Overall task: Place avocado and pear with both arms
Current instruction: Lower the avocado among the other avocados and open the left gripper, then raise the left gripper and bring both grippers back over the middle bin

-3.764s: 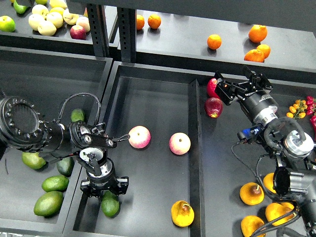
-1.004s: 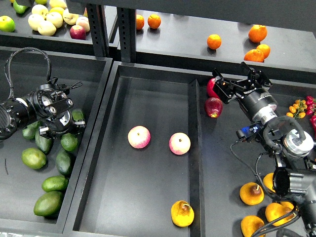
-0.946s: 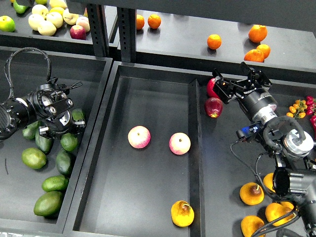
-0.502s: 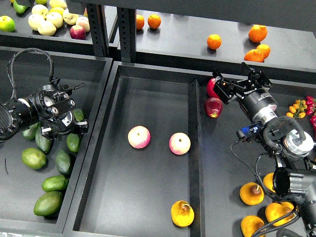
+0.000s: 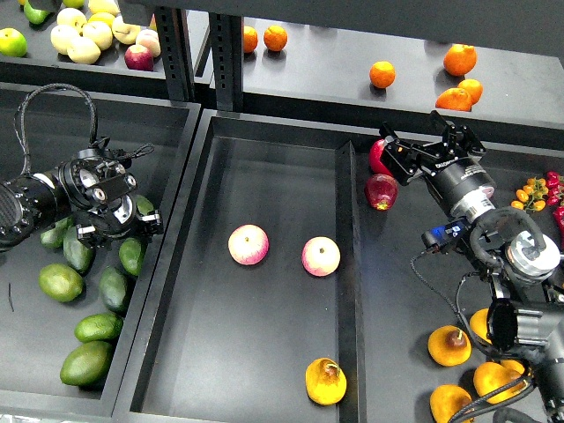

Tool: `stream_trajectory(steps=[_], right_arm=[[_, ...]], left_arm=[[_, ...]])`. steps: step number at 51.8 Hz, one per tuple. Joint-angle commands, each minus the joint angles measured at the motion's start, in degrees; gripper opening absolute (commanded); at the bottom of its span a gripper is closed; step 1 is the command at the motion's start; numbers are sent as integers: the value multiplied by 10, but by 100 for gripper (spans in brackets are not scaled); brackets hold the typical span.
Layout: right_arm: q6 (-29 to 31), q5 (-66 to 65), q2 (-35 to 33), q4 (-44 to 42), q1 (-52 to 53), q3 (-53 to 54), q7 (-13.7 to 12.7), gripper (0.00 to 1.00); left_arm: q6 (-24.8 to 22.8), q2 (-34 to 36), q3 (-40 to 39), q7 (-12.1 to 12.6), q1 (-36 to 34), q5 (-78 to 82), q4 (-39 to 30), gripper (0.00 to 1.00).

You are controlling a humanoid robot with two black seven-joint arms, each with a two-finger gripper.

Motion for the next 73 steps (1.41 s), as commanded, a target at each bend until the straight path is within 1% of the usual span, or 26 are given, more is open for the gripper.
stream_trajectory(steps=[1,6,11,16,26,31,35,39,46,51,54,55,62,73], right_arm=[[1,0,0,0,1,0,-3,99],[1,0,0,-1,1,0,-5,99],[1,0,0,-1,0,-1,-5,99],[1,-1,0,-1,-1,-3,-7,99],[1,-1,0,0,-13,-5,-9,99],[3,-2,0,0,-28,-25,-19,99],[13,-1,0,0,-39,-51,-32,99],[29,-2,-3,0,-46,-88,-32,99],[69,-3,-40,0,-60,-142,-32,99],[110,-6,-80,4,-65,-189,-32,99],[127,-6,-102,9,-65,-213,-32,99],[150,-6,-129,16,-64,-240,-32,99],[192,-7,-177,32,-64,-286,-32,99],[219,-39,-234,57,-60,-329,-32,99]], left_arm=[[0,22,-138,0,-3,-1,1,97],[0,40,-248,0,-2,-2,-3,97],[0,61,-316,0,4,-8,-21,98],[0,95,-386,0,17,-31,-56,98],[0,142,-522,0,80,-101,-183,98],[0,148,-603,0,125,-118,-252,98],[0,143,-674,0,170,-123,-305,98],[0,126,-739,0,227,-126,-360,98],[0,85,-826,0,316,-127,-426,98],[0,47,-885,0,381,-127,-475,98],[0,29,-912,0,409,-127,-495,98],[0,12,-941,0,442,-127,-518,98],[0,-23,-994,0,502,-127,-547,98],[0,-93,-1066,0,584,-127,-580,98]])
